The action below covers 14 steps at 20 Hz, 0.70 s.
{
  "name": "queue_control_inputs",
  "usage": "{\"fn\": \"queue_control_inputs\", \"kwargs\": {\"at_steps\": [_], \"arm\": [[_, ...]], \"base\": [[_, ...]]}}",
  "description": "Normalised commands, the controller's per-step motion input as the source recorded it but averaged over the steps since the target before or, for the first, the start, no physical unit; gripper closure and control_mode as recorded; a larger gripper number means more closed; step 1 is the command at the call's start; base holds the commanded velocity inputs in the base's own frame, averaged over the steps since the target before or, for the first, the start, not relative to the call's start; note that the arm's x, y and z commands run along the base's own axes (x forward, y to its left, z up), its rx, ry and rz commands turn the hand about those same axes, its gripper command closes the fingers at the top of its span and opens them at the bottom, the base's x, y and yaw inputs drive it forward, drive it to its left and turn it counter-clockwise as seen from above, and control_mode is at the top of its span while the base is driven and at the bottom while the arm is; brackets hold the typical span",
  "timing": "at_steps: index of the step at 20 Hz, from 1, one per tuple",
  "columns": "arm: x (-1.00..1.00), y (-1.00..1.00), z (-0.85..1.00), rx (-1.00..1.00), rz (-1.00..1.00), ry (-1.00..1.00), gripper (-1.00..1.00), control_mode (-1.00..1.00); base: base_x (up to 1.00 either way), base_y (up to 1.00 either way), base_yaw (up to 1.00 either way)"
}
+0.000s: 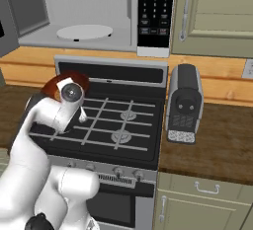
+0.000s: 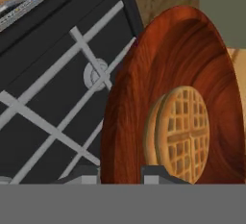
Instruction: Open the microwave, place the bowl with waffle inside the microwave, then close the microwave door and turn it on.
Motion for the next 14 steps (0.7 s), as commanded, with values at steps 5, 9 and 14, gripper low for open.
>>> {"fn": "queue_control_inputs", "kwargs": {"at_steps": [5, 9, 14], "arm": [[-1.0, -0.43, 0.76, 0.0, 0.07, 0.0, 1.0, -1.0], [-1.0, -0.05, 0.81, 0.08, 0.0, 0.0, 1.0, -1.0], [-0.83, -0.11, 0.95, 0.09, -0.03, 0.13, 1.0, -1.0]], "base": [[0.0, 0.0, 0.0], [0.0, 0.0, 0.0], [0.0, 0.0, 0.0]]}}
